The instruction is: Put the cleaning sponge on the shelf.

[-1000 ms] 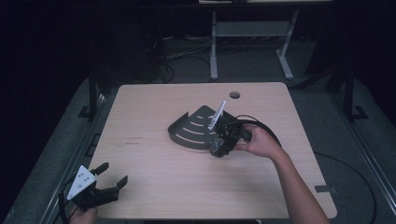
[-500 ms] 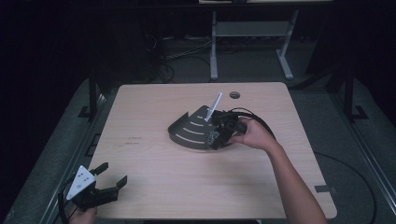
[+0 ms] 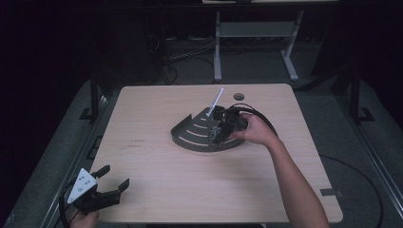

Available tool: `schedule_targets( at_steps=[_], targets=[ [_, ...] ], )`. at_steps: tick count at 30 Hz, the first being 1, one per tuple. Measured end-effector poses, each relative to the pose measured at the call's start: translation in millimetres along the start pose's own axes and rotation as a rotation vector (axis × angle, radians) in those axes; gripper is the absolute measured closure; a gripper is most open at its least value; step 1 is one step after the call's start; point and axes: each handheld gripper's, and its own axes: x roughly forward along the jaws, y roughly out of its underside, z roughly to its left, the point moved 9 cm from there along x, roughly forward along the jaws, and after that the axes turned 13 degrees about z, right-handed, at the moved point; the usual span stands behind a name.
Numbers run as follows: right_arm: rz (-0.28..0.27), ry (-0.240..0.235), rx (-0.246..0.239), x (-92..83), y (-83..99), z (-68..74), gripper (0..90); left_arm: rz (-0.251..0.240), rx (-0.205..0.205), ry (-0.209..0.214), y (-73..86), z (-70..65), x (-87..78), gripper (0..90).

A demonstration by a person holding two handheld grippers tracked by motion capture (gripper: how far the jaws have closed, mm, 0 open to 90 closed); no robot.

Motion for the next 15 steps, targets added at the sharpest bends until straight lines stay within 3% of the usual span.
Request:
schedule_targets(
  at_steps=[15],
  targets=[
    [-0.008, 0.001, 0.072, 13.8, -3.2, -26.0, 34.1, -0.002, 0.002, 0.001, -0.4, -0.3, -0.1, 13.3]
  ],
)
